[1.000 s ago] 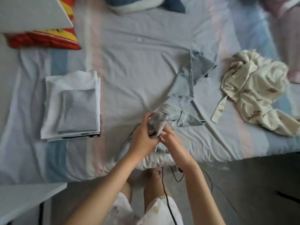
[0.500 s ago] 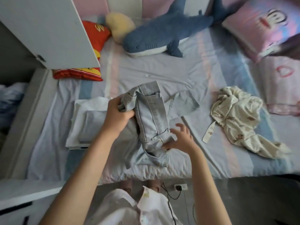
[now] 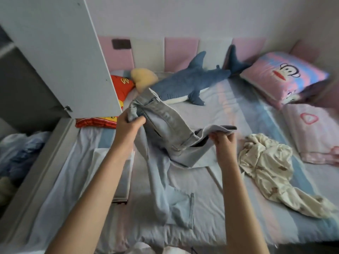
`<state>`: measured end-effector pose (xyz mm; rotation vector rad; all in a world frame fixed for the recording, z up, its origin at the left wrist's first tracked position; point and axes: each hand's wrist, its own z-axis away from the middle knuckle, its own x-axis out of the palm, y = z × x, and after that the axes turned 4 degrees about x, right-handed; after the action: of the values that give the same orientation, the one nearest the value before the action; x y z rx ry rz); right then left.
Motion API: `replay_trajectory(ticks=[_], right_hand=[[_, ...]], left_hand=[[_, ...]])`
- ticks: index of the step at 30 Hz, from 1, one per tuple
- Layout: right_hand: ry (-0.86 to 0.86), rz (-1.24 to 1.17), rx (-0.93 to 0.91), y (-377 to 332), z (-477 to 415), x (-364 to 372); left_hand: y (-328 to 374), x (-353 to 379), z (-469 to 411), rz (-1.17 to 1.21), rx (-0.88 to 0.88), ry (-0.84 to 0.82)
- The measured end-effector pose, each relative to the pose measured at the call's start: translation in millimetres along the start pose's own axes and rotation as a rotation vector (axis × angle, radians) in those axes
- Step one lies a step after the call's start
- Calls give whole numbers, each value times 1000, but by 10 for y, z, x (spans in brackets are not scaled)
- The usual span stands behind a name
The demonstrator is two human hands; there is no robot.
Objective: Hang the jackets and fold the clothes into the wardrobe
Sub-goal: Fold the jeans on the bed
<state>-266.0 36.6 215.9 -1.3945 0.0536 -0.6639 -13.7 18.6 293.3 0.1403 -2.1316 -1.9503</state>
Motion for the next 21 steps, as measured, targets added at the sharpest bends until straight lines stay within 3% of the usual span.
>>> replay_trajectory(ticks=[4,6,9,12,14,17,19,21], right_hand=[[-162,225,-419,-940,-220,240],[-139,452,-344,-970,-376,254],[-211,1004,58,-774,-509,138],[-634,1553,677,-357,-400,-88],[-815,1710,971,-96,-277,-224],[-868,1743,1111,-62,-216,-321],[-681,1555,1088,-135,-340,-341],[-397,1243,998,-238,-551,-332]], left_hand=[[355,-39,-307,0,79,-33],[286,-95,-495,-363,127,-133],[-108,-148,-604,-884,128,-332],[-588,-191,-375,-1208,-186,-686],[-756,-248,-223,-1438,-395,-985],[-661,-309,-243,-1352,-626,-1240],[-468,-273,-342,-1170,-729,-1369],[-366,-197,-481,-918,-781,-1304]])
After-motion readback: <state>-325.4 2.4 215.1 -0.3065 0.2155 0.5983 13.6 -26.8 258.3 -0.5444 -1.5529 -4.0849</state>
